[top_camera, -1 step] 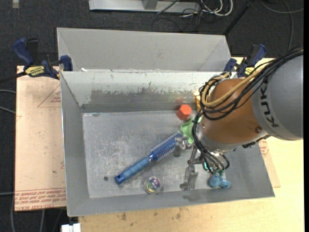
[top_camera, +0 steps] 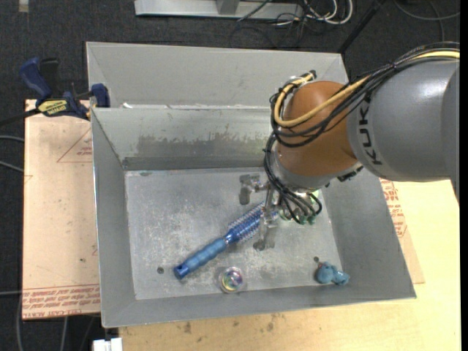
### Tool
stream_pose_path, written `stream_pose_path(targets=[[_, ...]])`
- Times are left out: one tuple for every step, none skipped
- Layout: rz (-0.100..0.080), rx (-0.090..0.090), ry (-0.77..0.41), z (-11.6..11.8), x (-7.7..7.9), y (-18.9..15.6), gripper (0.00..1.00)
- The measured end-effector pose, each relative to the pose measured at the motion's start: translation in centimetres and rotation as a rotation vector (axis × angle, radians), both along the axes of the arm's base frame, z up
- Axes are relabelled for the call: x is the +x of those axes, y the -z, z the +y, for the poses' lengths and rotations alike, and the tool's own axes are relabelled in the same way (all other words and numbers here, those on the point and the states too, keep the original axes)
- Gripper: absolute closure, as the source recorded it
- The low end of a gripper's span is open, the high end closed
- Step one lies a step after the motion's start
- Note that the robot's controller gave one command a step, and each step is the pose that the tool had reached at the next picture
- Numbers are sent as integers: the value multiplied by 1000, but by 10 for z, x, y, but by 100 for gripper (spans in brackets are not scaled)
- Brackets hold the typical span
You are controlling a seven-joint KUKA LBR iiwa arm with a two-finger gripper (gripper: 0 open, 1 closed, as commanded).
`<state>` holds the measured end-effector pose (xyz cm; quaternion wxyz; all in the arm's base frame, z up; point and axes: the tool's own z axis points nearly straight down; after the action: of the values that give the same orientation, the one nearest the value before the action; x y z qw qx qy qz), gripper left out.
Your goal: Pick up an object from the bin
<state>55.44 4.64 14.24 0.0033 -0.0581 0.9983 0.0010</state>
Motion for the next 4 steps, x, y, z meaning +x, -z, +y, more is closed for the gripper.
stream_pose_path(targets=[[8, -2, -240, -9, 13, 74, 0], [6, -2, -239, -9, 13, 73, 100], [-5, -3, -250, -14, 27, -87, 100], [3, -2, -250, -14, 25, -82, 0]])
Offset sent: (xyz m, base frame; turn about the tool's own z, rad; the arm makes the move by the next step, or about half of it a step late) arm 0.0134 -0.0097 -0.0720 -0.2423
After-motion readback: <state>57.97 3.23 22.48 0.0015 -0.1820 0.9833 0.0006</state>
